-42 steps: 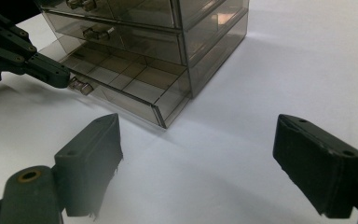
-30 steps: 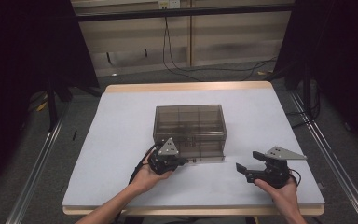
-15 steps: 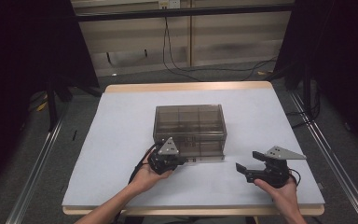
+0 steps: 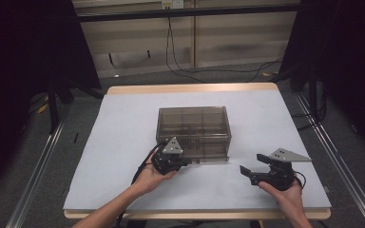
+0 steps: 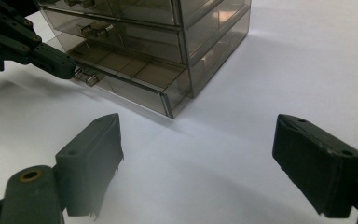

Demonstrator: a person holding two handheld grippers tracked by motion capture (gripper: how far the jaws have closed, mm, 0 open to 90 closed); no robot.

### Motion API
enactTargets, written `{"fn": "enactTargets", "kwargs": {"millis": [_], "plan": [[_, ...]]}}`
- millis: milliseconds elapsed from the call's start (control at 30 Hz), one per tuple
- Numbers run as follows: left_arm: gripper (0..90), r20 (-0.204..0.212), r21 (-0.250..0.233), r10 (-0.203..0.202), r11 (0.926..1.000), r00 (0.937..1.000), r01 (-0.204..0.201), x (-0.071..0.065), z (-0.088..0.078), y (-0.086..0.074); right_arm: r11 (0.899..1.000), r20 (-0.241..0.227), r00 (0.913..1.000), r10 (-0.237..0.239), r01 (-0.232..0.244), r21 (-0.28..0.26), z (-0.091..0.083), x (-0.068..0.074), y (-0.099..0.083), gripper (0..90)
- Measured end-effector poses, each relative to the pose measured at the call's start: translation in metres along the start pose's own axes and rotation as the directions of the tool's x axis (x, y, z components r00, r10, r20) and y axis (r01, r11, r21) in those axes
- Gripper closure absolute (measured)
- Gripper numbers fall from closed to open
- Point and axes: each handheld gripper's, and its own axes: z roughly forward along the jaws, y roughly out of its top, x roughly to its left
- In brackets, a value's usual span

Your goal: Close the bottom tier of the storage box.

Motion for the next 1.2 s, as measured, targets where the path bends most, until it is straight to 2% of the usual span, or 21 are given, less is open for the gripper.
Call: {"fn": "enactTargets", "kwargs": {"millis": [67,200,367,467,500,567,667,767,967,1100,1133,1200], "plan": [[90.0,0.002,0.005,-0.004,1.0,1.0,0.004,0.0007,-0.0006,0.0003,1.0,0.001,1.0,0.0,0.0,0.0,0.0001,0.0003,0.0,15.8],[90.0,0.014,-0.033,-0.016,0.9993,0.9998,0.017,0.0015,0.001,-0.0026,1.0,0.001,1.0,-0.001,0.001,0.001,0.0003,0.0004,-0.0001,15.8],[90.0,0.012,-0.009,-0.011,0.9999,0.9999,0.011,0.0023,-0.0009,-0.0034,1.0,-0.002,1.0,-0.004,0.004,0.002,0.0004,0.0008,-0.0001,16.0],[90.0,0.004,-0.027,-0.005,0.9996,1.0,0.005,0.0022,0.0007,-0.0039,1.0,-0.008,0.9999,-0.008,0.008,0.002,0.001,0.0017,0.0001,16.1],[90.0,0.001,-0.033,-0.015,0.9993,0.9999,0.015,0.0021,0.0012,-0.004,1.0,-0.008,0.9999,-0.009,0.009,0.003,0.0012,0.0018,0.0002,16.1],[90.0,0.006,-0.03,-0.016,0.9994,0.9998,0.016,0.0035,0.0011,-0.0041,1.0,-0.009,0.9999,-0.008,0.008,0.005,0.0015,0.0019,0.0004,16.1],[90.0,-0.009,-0.01,-0.005,0.9999,0.9999,0.005,0.0028,0.0002,-0.0038,1.0,-0.01,0.9999,-0.01,0.01,0.006,0.002,0.002,0.0006,16.1],[90.0,0.0,-0.024,-0.005,0.9997,1.0,0.005,0.0037,0.001,-0.0043,1.0,-0.008,0.9999,-0.009,0.009,0.007,0.0014,0.0023,0.0005,16.1],[90.0,-0.016,-0.014,-0.009,0.9999,0.9998,0.008,0.0039,0.0006,-0.0038,1.0,-0.015,0.9998,-0.012,0.012,0.013,0.0021,0.0027,0.0001,16.1],[90.0,-0.012,-0.029,-0.011,0.9995,0.9999,0.011,0.0052,0.0021,-0.0043,1.0,-0.012,0.9998,-0.013,0.013,0.012,0.0024,0.0029,0.0004,16.1],[90.0,-0.019,-0.017,-0.01,0.9998,0.9998,0.01,0.0056,0.0017,-0.0037,1.0,-0.014,0.9998,-0.012,0.012,0.012,0.0021,0.0028,0.0003,16.1],[90.0,-0.02,-0.032,-0.019,0.9993,0.9996,0.018,0.0057,0.003,-0.0043,1.0,-0.013,0.9998,-0.012,0.012,0.012,0.0018,0.0027,0.0003,16.1]]}}
